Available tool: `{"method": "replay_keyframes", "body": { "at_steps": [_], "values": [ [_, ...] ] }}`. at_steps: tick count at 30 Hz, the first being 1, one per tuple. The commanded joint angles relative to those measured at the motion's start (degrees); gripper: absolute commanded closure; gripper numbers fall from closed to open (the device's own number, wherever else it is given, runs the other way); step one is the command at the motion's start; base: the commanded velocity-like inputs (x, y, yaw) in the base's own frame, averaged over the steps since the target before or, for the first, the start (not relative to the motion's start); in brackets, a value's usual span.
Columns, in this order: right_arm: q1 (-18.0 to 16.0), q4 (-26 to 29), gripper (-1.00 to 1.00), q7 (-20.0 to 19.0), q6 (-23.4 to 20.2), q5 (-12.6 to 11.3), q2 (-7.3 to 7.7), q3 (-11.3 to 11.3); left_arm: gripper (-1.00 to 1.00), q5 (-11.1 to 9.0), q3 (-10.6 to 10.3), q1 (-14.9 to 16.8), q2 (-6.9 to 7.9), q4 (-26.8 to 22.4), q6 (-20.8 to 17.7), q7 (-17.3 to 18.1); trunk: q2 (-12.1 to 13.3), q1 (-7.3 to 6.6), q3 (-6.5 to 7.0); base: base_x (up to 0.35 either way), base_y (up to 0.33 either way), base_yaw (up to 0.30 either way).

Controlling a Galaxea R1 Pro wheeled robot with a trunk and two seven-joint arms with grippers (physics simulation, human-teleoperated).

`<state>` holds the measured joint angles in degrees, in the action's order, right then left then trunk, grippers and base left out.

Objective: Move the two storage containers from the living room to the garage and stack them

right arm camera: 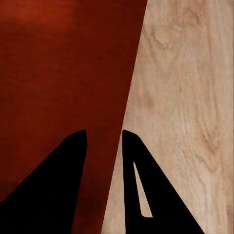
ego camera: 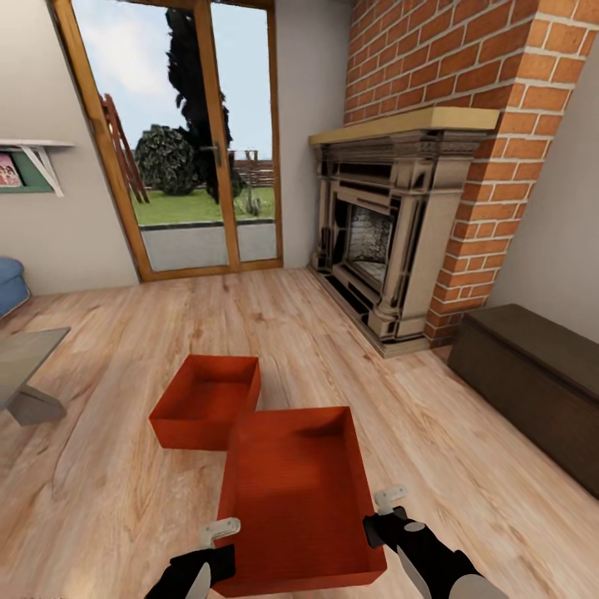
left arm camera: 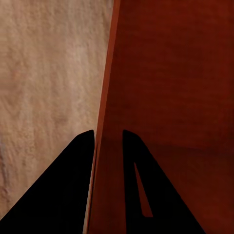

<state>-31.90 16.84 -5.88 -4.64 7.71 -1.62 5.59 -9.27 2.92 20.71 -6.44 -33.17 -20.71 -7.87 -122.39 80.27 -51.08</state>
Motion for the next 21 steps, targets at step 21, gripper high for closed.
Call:
{"method": "replay_keyframes", "body": {
  "at_steps": [21],
  "values": [
    [0.00, -0.05, 1.00, -0.14, -0.37, 0.55, -3.47, -1.37, 1.00, -1.45, -2.48, -0.01, -0.24, -0.23, -0.12, -0.40, 8.41, -4.63, 5.56, 0.000, 0.000, 0.117]
  ]
}}
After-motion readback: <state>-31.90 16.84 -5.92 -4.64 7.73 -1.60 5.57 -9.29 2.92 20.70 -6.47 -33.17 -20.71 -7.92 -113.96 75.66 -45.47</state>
